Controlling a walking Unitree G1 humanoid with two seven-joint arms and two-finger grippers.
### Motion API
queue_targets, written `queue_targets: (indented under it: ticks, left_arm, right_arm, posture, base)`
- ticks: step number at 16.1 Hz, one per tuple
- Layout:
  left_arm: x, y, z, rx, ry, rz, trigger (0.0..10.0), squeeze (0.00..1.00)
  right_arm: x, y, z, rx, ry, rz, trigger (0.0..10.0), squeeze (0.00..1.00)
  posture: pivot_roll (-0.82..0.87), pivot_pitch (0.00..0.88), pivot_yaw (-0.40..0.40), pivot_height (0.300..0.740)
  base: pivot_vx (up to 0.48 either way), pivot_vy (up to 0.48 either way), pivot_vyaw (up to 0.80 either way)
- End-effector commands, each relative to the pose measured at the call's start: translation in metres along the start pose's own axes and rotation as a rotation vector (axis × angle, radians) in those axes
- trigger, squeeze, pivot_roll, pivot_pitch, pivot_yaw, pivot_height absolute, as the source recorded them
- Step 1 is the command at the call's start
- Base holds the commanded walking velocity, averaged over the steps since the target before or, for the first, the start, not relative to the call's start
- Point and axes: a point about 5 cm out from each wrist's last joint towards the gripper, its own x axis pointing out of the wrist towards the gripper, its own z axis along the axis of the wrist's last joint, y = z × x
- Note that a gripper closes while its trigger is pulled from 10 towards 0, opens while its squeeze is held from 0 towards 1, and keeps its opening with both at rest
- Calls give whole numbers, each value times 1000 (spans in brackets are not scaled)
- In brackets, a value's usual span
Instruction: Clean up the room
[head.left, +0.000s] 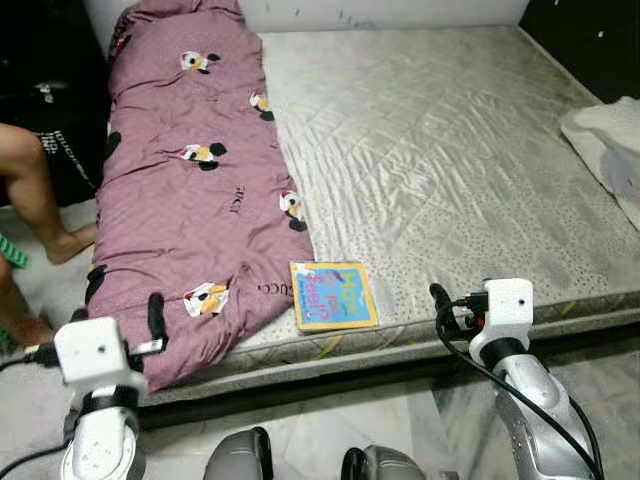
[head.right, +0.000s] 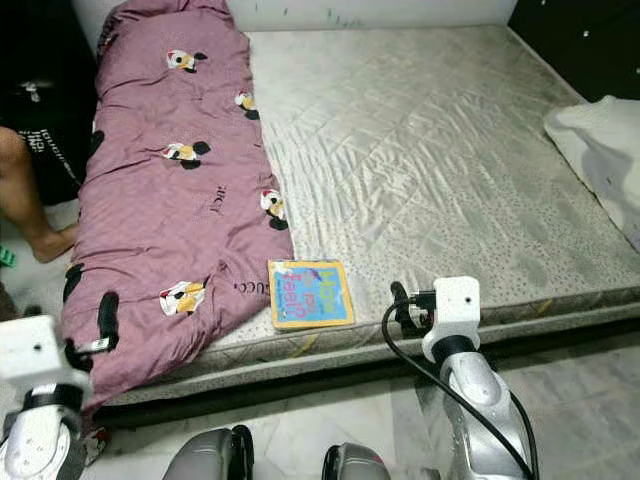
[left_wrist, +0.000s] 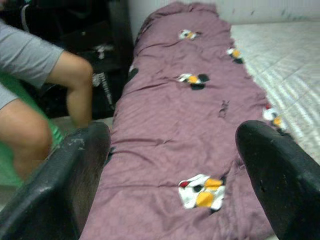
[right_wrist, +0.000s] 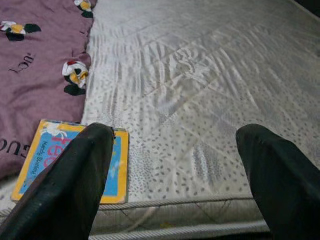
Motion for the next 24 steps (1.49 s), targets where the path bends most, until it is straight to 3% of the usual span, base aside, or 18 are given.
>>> queue_targets:
  ticks: [1,11,24]
  left_arm:
    - [0,-3,-1,-2,8,-18,10000,0]
    - [4,-10,2,-25,-12,-60,10000,0]
    - [9,-16,2,-45,4,-80,10000,0]
  right_arm:
    - [2,0,3,-8,-1,10,10000,0]
    - [14,7,12,-6,4,40,10000,0]
    - [20,11,13,-5,-1,56,10000,0]
  posture:
    - [1,135,-30,740]
    - [5,120,-40,740]
    - [9,111,-41,736]
  base:
    - [0,0,0]
    - [220,0,-102]
    - [0,0,0]
